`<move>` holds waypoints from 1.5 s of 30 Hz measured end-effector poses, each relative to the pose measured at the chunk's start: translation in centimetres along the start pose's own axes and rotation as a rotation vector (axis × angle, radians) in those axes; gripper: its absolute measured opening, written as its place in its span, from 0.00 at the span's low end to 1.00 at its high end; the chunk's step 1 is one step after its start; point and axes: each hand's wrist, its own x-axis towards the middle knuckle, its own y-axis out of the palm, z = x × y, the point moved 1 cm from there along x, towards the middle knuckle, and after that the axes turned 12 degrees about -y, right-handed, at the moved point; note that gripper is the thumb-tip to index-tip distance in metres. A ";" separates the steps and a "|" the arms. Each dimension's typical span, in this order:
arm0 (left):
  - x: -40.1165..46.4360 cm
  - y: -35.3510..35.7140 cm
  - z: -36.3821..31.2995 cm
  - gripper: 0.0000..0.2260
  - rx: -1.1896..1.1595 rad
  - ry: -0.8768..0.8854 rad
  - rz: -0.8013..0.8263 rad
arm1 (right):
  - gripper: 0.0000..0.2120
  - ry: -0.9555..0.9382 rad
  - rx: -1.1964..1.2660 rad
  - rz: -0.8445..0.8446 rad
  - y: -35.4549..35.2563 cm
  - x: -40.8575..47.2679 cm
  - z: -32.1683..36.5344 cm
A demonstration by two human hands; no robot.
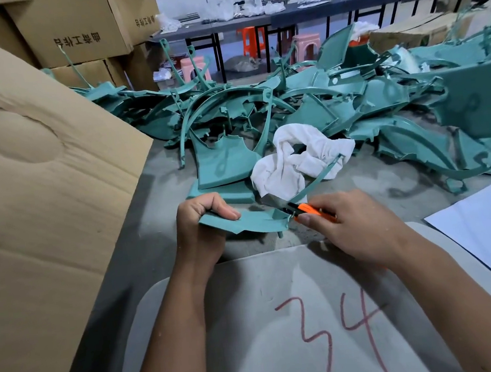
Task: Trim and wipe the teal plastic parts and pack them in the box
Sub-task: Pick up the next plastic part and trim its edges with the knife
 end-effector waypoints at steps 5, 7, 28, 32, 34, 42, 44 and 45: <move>0.1 -0.5 0.2 0.17 -0.012 -0.008 0.015 | 0.16 0.049 -0.177 -0.082 0.0 0.0 0.0; 0.0 -0.6 0.1 0.14 -0.005 -0.013 0.006 | 0.16 0.056 -0.151 -0.082 -0.2 0.0 -0.2; -0.2 -0.1 -0.2 0.23 0.076 0.052 0.060 | 0.19 0.086 -0.301 -0.099 -0.3 0.1 0.7; -0.1 -0.5 0.0 0.12 0.157 0.128 0.075 | 0.18 0.034 -0.236 0.005 -0.6 0.1 0.5; 0.0 -0.6 0.2 0.11 0.200 0.151 0.076 | 0.18 0.079 -0.262 -0.003 -0.5 0.1 0.7; -0.1 -0.5 0.0 0.10 0.171 0.127 0.064 | 0.20 0.132 -0.312 -0.114 -0.7 -0.2 -0.3; -0.2 -0.3 -0.1 0.11 0.143 0.099 0.063 | 0.20 0.179 -0.291 -0.093 -0.3 -0.1 -0.5; -0.2 -0.3 -0.2 0.12 0.146 0.094 0.069 | 0.21 0.224 -0.291 -0.103 -0.2 0.0 -0.7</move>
